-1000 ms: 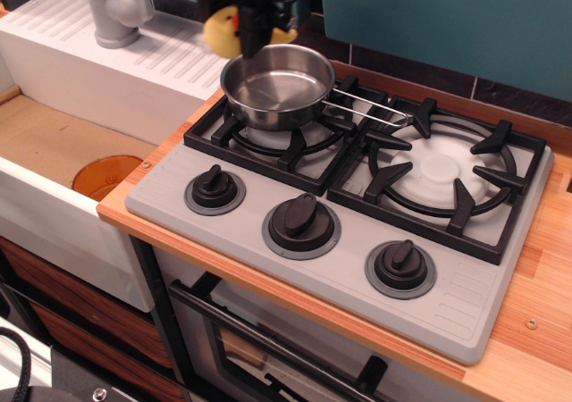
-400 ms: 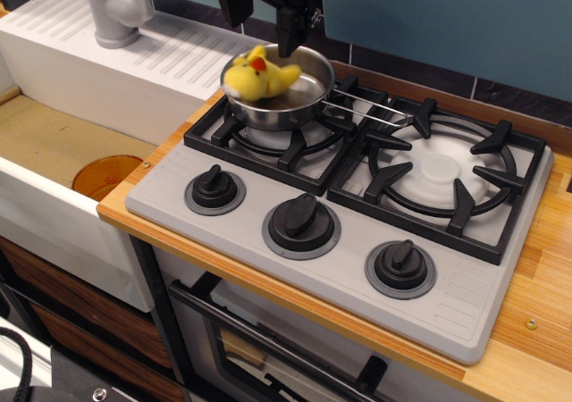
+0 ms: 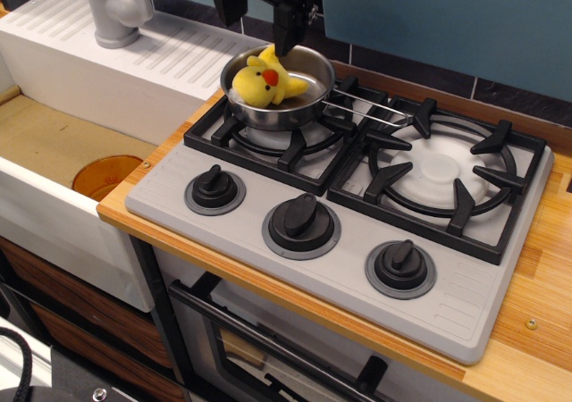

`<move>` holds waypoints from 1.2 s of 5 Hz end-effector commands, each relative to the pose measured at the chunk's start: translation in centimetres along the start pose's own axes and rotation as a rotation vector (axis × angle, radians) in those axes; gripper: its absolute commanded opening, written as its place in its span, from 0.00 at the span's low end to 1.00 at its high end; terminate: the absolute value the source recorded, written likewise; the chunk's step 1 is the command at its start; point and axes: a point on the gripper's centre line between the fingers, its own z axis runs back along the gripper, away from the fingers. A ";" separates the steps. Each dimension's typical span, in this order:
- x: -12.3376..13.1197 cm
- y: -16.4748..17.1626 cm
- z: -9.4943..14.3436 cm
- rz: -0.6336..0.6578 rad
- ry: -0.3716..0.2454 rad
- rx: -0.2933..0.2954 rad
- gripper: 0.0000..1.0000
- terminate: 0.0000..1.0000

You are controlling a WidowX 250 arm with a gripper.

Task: Put stuffedduck in pan

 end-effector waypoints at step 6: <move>0.7 -2.3 4.3 0.015 -0.018 -0.016 1.00 0.00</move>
